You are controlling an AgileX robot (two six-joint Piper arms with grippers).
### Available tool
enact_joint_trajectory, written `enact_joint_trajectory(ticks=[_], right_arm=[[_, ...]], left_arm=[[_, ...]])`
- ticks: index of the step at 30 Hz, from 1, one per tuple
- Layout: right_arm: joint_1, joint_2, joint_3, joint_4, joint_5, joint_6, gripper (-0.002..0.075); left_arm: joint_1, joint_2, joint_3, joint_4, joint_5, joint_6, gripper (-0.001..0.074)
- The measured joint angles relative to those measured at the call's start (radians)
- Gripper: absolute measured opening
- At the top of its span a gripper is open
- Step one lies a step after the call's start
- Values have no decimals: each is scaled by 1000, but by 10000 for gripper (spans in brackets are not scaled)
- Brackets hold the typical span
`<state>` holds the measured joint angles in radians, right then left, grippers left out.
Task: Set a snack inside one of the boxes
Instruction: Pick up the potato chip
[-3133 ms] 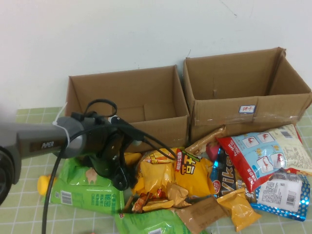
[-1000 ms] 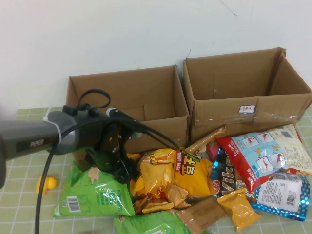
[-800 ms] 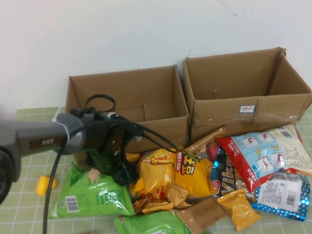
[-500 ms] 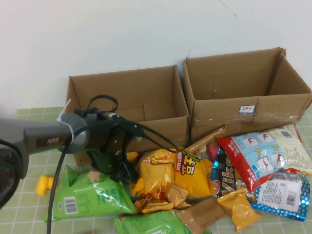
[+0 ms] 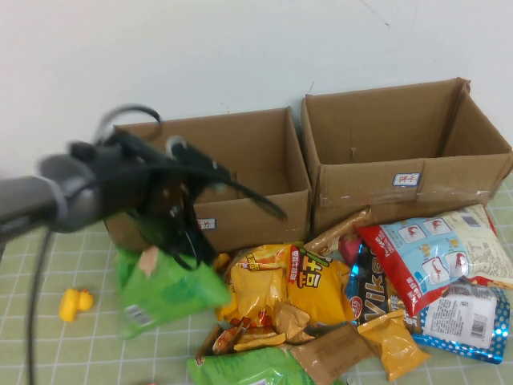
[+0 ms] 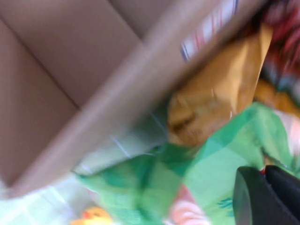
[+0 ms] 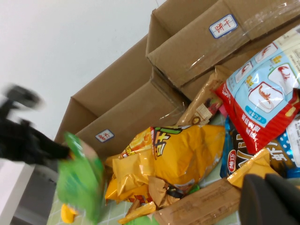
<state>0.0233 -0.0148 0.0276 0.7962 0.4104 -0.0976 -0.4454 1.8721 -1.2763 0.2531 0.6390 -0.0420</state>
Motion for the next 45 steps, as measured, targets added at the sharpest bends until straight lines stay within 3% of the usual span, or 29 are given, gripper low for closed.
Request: enact_joint_trajectory(ticks=[12, 17, 21, 24, 29, 34, 40, 45], right_arm=[[0, 0, 0, 0, 0, -2, -2], [0, 0, 0, 0, 0, -2, -2], [0, 0, 0, 0, 0, -2, -2], [0, 0, 0, 0, 0, -2, -2], [0, 0, 0, 0, 0, -2, -2], [0, 0, 0, 0, 0, -2, -2], [0, 0, 0, 0, 0, -2, -2], [0, 0, 0, 0, 0, -2, -2]], left_arm=[[0, -376, 0, -2, -121, 29, 0], [2, -416, -2, 0, -285, 19, 0], [5, -382, -44, 0, -314, -6, 0], [9, -348, -65, 0, -251, -12, 0], [10, -311, -64, 4, 19, -7, 11], [12, -307, -34, 8, 197, -25, 140], [12, -309, 169, 0, 205, -173, 398], [68, -309, 363, -14, 82, -347, 461]])
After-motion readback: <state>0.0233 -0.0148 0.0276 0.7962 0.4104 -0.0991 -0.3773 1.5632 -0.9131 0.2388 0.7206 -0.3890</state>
